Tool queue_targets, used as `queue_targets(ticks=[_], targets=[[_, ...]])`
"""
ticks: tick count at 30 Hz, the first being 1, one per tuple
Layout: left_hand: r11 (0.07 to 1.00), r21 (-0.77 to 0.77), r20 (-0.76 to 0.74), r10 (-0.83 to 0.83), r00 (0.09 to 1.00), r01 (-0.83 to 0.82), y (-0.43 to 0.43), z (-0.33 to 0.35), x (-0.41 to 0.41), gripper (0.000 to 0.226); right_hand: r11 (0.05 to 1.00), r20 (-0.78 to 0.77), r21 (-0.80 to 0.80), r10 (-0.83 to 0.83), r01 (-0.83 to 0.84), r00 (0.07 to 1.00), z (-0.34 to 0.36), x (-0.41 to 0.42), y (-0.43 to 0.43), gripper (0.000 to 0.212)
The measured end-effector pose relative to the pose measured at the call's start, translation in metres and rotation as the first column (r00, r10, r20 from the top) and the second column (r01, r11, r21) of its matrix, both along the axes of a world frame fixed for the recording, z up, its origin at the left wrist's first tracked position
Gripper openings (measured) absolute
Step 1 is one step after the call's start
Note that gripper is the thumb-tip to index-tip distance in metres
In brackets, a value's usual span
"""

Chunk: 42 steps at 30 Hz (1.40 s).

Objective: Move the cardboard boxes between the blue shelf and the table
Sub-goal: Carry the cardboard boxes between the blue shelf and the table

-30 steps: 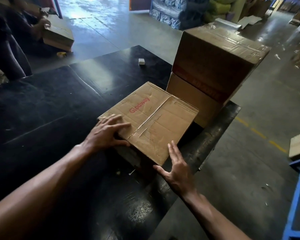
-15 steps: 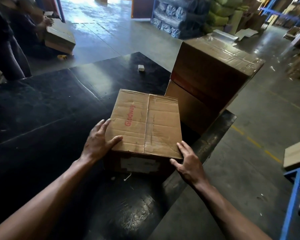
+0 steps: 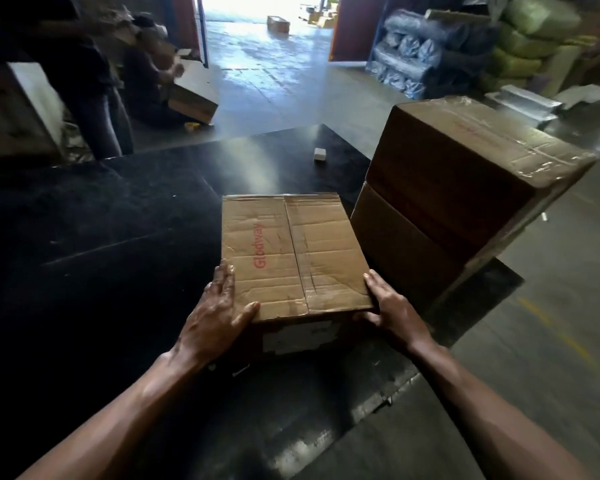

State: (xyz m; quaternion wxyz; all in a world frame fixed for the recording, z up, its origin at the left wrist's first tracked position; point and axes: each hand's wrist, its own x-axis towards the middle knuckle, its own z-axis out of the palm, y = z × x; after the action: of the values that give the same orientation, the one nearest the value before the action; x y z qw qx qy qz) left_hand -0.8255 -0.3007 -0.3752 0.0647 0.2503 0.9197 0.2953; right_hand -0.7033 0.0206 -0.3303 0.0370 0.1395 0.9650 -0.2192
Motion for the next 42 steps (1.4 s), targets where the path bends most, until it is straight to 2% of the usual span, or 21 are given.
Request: queue_targets(ticks=[6,11,20,27,31,35,38,42], targets=[[0.987,-0.100,-0.039,0.123,0.992,-0.126,0.050,0.009,0.053,0.101,0.985,-0.018,-0.035,0.168,-0.169,0.986,-0.003,-0.018,0.070,0.085],[0.970,-0.133,0.000,0.203,0.979,-0.201,0.082,0.013,0.083,0.109,0.965,-0.048,-0.071,0.249,-0.252,0.967,-0.003,-0.017,0.103,0.083],[0.954,-0.150,-0.028,0.258,0.966,-0.260,0.108,0.017,0.130,0.112,0.954,-0.103,-0.046,0.290,-0.295,0.952,-0.011,0.015,0.129,0.085],[0.952,-0.196,-0.008,0.238,0.971,-0.235,0.109,0.021,0.128,0.119,0.962,-0.080,-0.036,0.267,-0.271,0.960,-0.009,0.029,0.127,0.083],[0.934,-0.288,-0.022,0.214,0.977,-0.211,0.108,0.027,0.123,0.126,0.961,-0.051,-0.031,0.275,-0.277,0.960,-0.005,0.033,0.121,0.082],[0.872,-0.433,-0.104,0.201,0.974,-0.226,0.125,0.048,0.121,0.105,0.972,-0.068,-0.094,0.209,-0.214,0.976,0.005,0.043,0.117,0.077],[0.893,-0.416,-0.150,0.119,0.982,-0.171,0.162,0.061,0.130,0.088,0.975,-0.083,-0.161,0.139,-0.151,0.987,0.014,0.062,0.125,0.082],[0.934,-0.354,-0.100,0.017,0.995,-0.052,0.230,0.069,0.140,0.090,0.985,-0.068,-0.162,0.047,-0.058,0.997,0.031,0.101,0.156,0.078]])
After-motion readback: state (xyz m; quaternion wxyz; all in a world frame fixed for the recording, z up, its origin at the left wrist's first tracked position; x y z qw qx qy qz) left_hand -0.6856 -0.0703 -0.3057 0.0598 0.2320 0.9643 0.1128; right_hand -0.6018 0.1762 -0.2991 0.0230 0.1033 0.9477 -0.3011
